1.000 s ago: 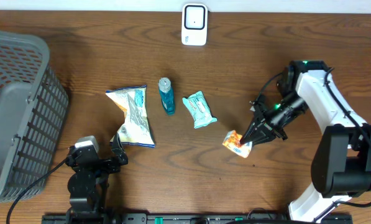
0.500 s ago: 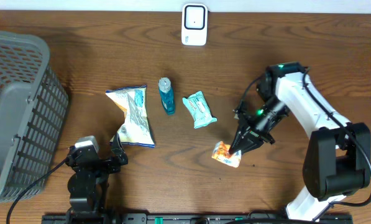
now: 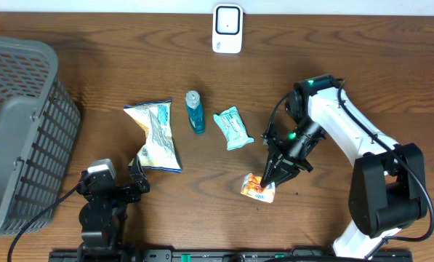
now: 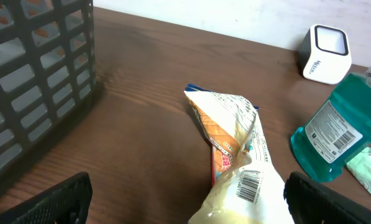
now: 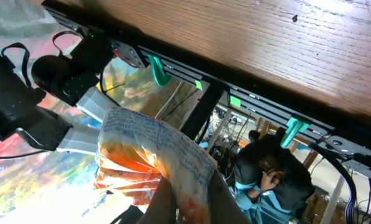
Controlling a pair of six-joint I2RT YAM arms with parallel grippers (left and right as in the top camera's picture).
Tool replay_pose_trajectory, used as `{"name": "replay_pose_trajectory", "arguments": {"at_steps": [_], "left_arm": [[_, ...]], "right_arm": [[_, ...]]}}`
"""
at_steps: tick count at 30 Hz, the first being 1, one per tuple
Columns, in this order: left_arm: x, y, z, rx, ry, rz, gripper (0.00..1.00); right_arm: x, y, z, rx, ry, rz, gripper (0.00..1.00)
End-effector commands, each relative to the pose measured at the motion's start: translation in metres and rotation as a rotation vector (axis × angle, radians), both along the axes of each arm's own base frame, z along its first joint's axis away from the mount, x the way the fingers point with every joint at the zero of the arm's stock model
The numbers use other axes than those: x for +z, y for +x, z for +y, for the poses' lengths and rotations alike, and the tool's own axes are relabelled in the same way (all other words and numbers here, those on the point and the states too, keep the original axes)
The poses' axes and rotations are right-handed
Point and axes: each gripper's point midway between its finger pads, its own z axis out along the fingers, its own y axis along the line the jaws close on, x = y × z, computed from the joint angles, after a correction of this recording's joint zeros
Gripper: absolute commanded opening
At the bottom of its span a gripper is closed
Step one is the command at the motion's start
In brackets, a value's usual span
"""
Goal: Scan the item barcode
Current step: 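Lift the orange tissue pack with the right gripper toward the right, then carry the tissue pack to the white scanner and hold it there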
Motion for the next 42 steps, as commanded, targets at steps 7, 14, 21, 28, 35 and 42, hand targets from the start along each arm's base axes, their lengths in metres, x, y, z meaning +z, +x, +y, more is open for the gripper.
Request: {"name": "replay_pose_trajectory", "arguments": {"at_steps": [7, 14, 21, 28, 35, 42], "left_arm": [[0.0, 0.0, 0.001, 0.007, -0.009, -0.005, 0.98], [0.0, 0.0, 0.001, 0.007, -0.009, -0.005, 0.98], [0.0, 0.0, 0.001, 0.007, -0.009, -0.005, 0.98], [0.0, 0.0, 0.001, 0.007, -0.009, -0.006, 0.97], [0.0, 0.0, 0.001, 0.007, -0.009, -0.005, 0.98], [0.0, 0.0, 0.001, 0.007, -0.009, -0.005, 0.98]], "right_arm": [[0.026, 0.047, 0.023, -0.031, 0.193, -0.467, 0.01], [0.1, 0.081, 0.006, -0.123, 0.132, -1.004, 0.01], [0.191, 0.079, -0.032, -0.102, 0.055, -1.585, 0.01], [0.215, 0.097, -0.027, 0.047, 0.078, -1.818, 0.01], [0.177, 0.169, -0.005, 0.154, 0.064, -1.821, 0.01], [0.127, 0.276, 0.026, 0.121, 0.064, -1.918, 0.01]]}}
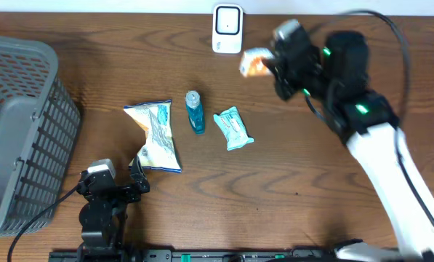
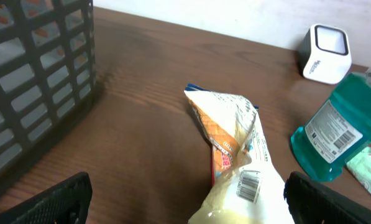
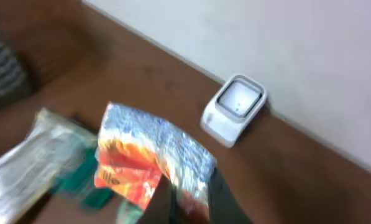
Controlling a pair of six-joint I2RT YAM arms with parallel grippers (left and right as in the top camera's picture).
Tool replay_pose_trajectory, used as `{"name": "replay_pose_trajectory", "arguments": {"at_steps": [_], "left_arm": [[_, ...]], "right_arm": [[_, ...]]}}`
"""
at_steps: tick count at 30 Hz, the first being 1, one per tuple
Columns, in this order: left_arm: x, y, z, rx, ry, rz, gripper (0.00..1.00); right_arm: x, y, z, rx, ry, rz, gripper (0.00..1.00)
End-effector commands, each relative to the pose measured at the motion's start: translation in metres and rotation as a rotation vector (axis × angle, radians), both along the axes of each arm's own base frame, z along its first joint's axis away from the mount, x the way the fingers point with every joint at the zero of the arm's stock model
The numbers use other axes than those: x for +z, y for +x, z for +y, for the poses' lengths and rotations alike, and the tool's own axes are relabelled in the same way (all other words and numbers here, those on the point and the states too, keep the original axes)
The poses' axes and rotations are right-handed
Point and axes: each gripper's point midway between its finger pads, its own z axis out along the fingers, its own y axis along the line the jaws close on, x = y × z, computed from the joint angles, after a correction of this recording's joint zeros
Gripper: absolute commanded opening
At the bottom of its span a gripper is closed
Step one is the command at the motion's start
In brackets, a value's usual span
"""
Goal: Scan the item barcode
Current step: 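Carry the tissue pack to the white scanner and hold it there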
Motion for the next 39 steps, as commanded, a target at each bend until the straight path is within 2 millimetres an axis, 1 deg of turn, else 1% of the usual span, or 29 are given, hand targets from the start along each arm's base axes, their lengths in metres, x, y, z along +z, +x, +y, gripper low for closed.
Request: {"name": "replay_pose_trajectory", "arguments": {"at_steps": [1, 2, 5, 6, 8, 11, 14, 17, 19, 21, 23, 26, 29, 33, 36, 39], "left_arm": [[0.0, 0.0, 0.001, 0.007, -0.009, -0.006, 0.98], [0.0, 0.0, 0.001, 0.007, -0.009, -0.006, 0.98], [0.0, 0.0, 0.001, 0.007, -0.009, -0.006, 0.98], [0.0, 0.0, 0.001, 0.007, -0.009, -0.006, 0.98], [0.0, 0.0, 0.001, 0.007, -0.009, -0.006, 0.98], [0.0, 0.0, 0.001, 0.007, -0.009, -0.006, 0.98], [0.0, 0.0, 0.001, 0.007, -0.009, -0.006, 0.98], [0.0, 0.0, 0.001, 0.007, -0.009, -0.006, 0.98], [0.0, 0.0, 0.001, 0.007, -0.009, -0.006, 0.98], [0.0, 0.0, 0.001, 0.007, -0.009, -0.006, 0.98], [0.0, 0.0, 0.001, 0.007, -0.009, -0.006, 0.98], [0.0, 0.0, 0.001, 0.007, -0.009, -0.006, 0.98], [0.0, 0.0, 0.001, 0.007, -0.009, -0.006, 0.98], [0.0, 0.0, 0.001, 0.007, -0.009, -0.006, 0.98], [0.0, 0.0, 0.001, 0.007, -0.009, -0.006, 0.98], [0.0, 0.0, 0.001, 0.007, -0.009, -0.006, 0.98]], "right_arm": [[-0.032, 0.041, 0.014, 0.002, -0.005, -0.036, 0.01], [-0.037, 0.057, 0.019, 0.003, 0.008, -0.079, 0.01], [-0.046, 0.088, 0.029, -0.002, 0.048, -0.179, 0.01], [-0.048, 0.103, 0.034, -0.01, 0.087, -0.232, 0.01], [-0.051, 0.117, 0.038, -0.022, 0.132, -0.275, 0.01], [-0.058, 0.142, 0.038, -0.085, 0.178, -0.31, 0.01], [-0.068, 0.168, 0.044, -0.113, 0.174, -0.324, 0.01], [-0.071, 0.192, 0.053, -0.118, 0.178, -0.339, 0.01], [-0.075, 0.207, 0.055, -0.138, 0.171, -0.333, 0.01], [-0.083, 0.221, 0.056, -0.154, 0.154, -0.303, 0.01], [-0.093, 0.229, 0.059, -0.155, 0.142, -0.276, 0.01], [-0.103, 0.236, 0.061, -0.155, 0.133, -0.252, 0.01], [-0.107, 0.236, 0.06, -0.163, 0.125, -0.238, 0.01], [-0.107, 0.236, 0.062, -0.16, 0.123, -0.232, 0.01], [-0.095, 0.231, 0.059, -0.165, 0.117, -0.201, 0.01], [-0.065, 0.223, 0.049, -0.175, 0.112, -0.192, 0.01]]}}
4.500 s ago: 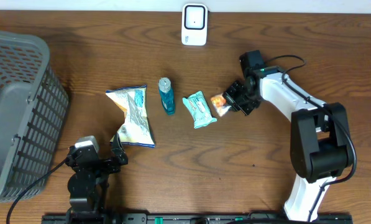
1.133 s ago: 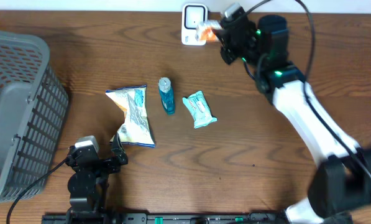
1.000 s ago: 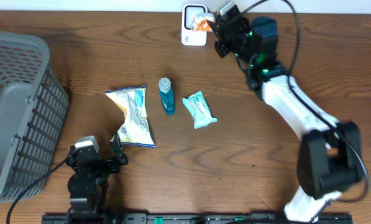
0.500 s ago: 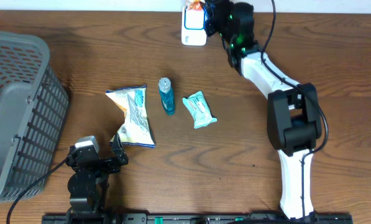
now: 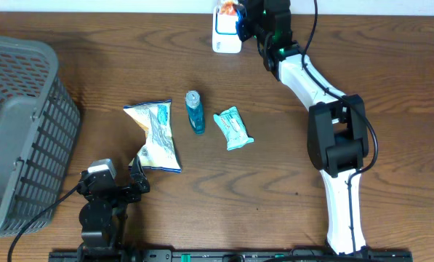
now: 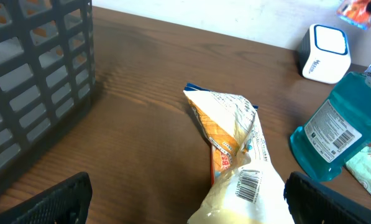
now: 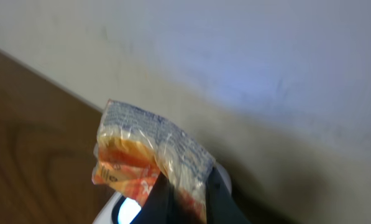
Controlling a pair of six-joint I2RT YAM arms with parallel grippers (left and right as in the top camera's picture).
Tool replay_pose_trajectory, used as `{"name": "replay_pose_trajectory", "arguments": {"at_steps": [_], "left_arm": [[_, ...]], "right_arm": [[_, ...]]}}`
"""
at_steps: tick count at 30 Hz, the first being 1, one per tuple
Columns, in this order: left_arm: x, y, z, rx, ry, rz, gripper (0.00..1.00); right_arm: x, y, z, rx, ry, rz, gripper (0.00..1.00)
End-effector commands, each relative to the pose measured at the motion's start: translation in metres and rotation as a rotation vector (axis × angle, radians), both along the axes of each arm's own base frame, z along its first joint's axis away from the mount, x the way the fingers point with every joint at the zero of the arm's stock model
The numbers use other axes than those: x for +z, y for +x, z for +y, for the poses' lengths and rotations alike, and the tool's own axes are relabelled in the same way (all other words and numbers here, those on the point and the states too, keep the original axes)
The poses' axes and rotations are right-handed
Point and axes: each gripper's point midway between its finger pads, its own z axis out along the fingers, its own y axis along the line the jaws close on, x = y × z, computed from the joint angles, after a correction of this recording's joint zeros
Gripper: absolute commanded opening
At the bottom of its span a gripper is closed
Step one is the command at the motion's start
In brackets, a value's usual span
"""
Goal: Scan the item barcode
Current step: 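Carry the tissue pack to the white scanner and hold it there, then move the tissue pack off to the right table edge and release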
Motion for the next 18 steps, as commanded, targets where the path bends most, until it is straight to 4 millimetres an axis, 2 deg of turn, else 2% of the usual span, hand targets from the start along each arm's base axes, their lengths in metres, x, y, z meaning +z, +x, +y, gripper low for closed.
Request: {"name": "replay_pose_trajectory", "arguments": {"at_steps": [1, 5, 6, 10, 13, 14, 15, 18], "left_arm": [[0.0, 0.0, 0.001, 0.01, -0.008, -0.006, 0.98], [0.0, 0.0, 0.001, 0.01, -0.009, -0.006, 0.98], [0.0, 0.0, 0.001, 0.01, -0.009, -0.006, 0.98], [0.0, 0.0, 0.001, 0.01, -0.008, -0.006, 0.98], [0.0, 0.0, 0.001, 0.01, -0.009, -0.006, 0.98], [0.0, 0.0, 0.001, 0.01, -0.009, -0.006, 0.98], [0.0, 0.0, 0.001, 0.01, -0.009, -0.006, 0.98], [0.0, 0.0, 0.001, 0.01, -0.009, -0.006, 0.98]], "right_arm": [[0.08, -0.013, -0.005, -0.011, 0.03, -0.061, 0.01], [0.128, -0.036, -0.046, -0.064, 0.013, -0.009, 0.01], [0.142, -0.045, -0.065, -0.095, 0.003, 0.014, 0.01], [0.166, -0.071, -0.139, -0.268, -0.046, 0.095, 0.01], [0.168, -0.095, -0.213, -0.468, -0.11, 0.181, 0.01], [0.165, -0.104, -0.243, -0.555, -0.138, 0.217, 0.01], [0.155, -0.123, -0.299, -0.714, -0.195, 0.289, 0.01], [0.13, -0.154, -0.383, -0.946, -0.275, 0.406, 0.01]]}}
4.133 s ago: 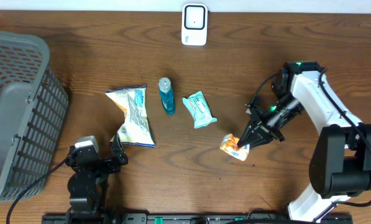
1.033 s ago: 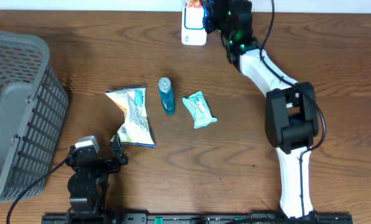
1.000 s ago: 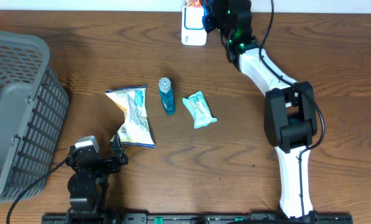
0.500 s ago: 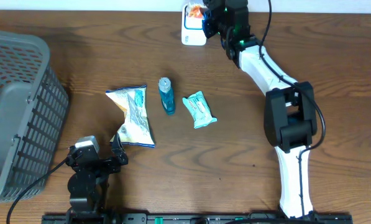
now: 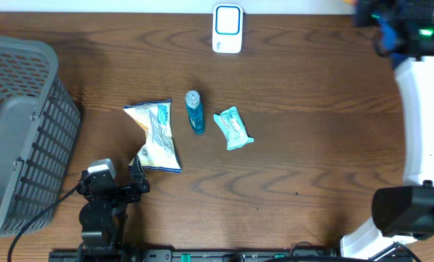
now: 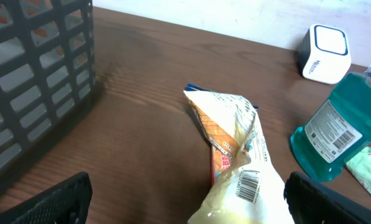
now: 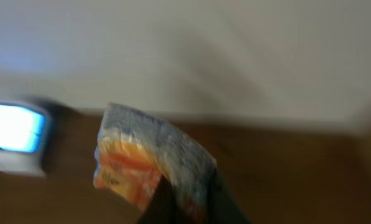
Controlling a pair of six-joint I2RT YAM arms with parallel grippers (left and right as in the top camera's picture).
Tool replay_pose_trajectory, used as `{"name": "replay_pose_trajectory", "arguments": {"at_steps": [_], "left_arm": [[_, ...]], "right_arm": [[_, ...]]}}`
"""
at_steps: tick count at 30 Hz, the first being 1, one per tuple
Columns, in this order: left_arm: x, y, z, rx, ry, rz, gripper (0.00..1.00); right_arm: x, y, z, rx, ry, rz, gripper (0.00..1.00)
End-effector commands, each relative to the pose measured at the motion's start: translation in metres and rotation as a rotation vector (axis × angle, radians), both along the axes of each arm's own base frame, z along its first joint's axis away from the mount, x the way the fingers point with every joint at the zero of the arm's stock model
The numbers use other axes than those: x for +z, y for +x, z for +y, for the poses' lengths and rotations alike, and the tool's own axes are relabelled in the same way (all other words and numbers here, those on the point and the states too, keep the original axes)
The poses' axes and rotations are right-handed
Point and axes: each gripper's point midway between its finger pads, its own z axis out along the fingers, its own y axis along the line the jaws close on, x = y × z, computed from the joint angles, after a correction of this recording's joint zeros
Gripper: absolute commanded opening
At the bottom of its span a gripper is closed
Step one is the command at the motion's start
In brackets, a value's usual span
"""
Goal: Scan the item barcode
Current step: 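Move the tissue pack off to the right table edge and release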
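The small orange and silver snack packet point(image 7: 149, 163) is pinched in my right gripper point(image 7: 185, 200), which is shut on its lower edge; the view is blurred. The white barcode scanner point(image 7: 12, 134) shows at the left of the right wrist view, well off to the side of the packet. From overhead the scanner point(image 5: 227, 29) stands at the table's back edge, and my right arm point(image 5: 420, 65) reaches to the far right corner, the packet hidden at the frame's top. My left gripper point(image 6: 188, 200) rests open near the table's front.
A white and yellow chip bag point(image 5: 157, 136), a blue bottle point(image 5: 195, 111) and a teal pack point(image 5: 233, 128) lie mid-table. The grey basket point(image 5: 20, 124) stands at the left. The chip bag's barcode end point(image 6: 247, 183) lies just before my left fingers point(image 6: 51, 199).
My right gripper, still holding the packet, has moved from right over the scanner to the table's far right back corner. The left arm has not moved.
My right gripper was shut on the orange packet at the table's front right. Then it held the packet in the air near the scanner, then directly above the scanner. Now the packet is away to the right of it. The left arm stayed still throughout.
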Motion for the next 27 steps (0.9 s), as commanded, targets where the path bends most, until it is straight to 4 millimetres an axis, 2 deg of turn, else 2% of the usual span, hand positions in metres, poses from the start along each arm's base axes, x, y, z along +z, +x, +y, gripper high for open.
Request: {"name": "replay_pose_trajectory", "arguments": {"at_steps": [1, 6, 9, 11, 12, 13, 16, 18, 21, 23, 24, 26, 27], "left_arm": [[0.0, 0.0, 0.001, 0.01, -0.009, -0.006, 0.98], [0.0, 0.0, 0.001, 0.01, -0.009, -0.006, 0.98], [0.0, 0.0, 0.001, 0.01, -0.009, -0.006, 0.98], [0.0, 0.0, 0.001, 0.01, -0.009, -0.006, 0.98], [0.0, 0.0, 0.001, 0.01, -0.009, -0.006, 0.98], [0.001, 0.0, 0.001, 0.01, -0.009, -0.006, 0.98], [0.0, 0.0, 0.001, 0.01, -0.008, -0.006, 0.98], [0.0, 0.0, 0.001, 0.01, -0.009, -0.006, 0.98], [0.0, 0.0, 0.001, 0.01, -0.008, -0.006, 0.98], [0.0, 0.0, 0.001, 0.01, -0.008, -0.006, 0.98], [0.0, 0.0, 0.001, 0.01, -0.008, -0.006, 0.98], [0.0, 0.0, 0.001, 0.01, -0.009, -0.006, 0.98], [0.0, 0.0, 0.001, 0.01, -0.009, -0.006, 0.98]], "right_arm": [[-0.054, -0.031, -0.118, -0.362, -0.129, 0.185, 0.01], [-0.118, -0.069, -0.225, -0.621, -0.039, 0.277, 0.01], [-0.16, -0.095, -0.273, -0.786, 0.05, 0.296, 0.01], [-0.191, -0.114, -0.299, -0.866, 0.09, 0.334, 0.01], [-0.2, -0.12, -0.306, -0.88, 0.098, 0.347, 0.01], [-0.227, -0.133, -0.322, -0.908, 0.133, 0.396, 0.01], [-0.257, -0.147, -0.336, -0.921, 0.197, 0.434, 0.01], [-0.266, -0.147, -0.339, -0.901, 0.253, 0.421, 0.01], [-0.264, -0.139, -0.343, -0.884, 0.317, 0.36, 0.02], [-0.256, -0.135, -0.347, -0.881, 0.321, 0.323, 0.07], [-0.251, -0.134, -0.348, -0.881, 0.316, 0.308, 0.19], [-0.238, -0.132, -0.35, -0.882, 0.31, 0.28, 0.9], [-0.228, -0.131, -0.351, -0.893, 0.314, 0.253, 0.99]]}}
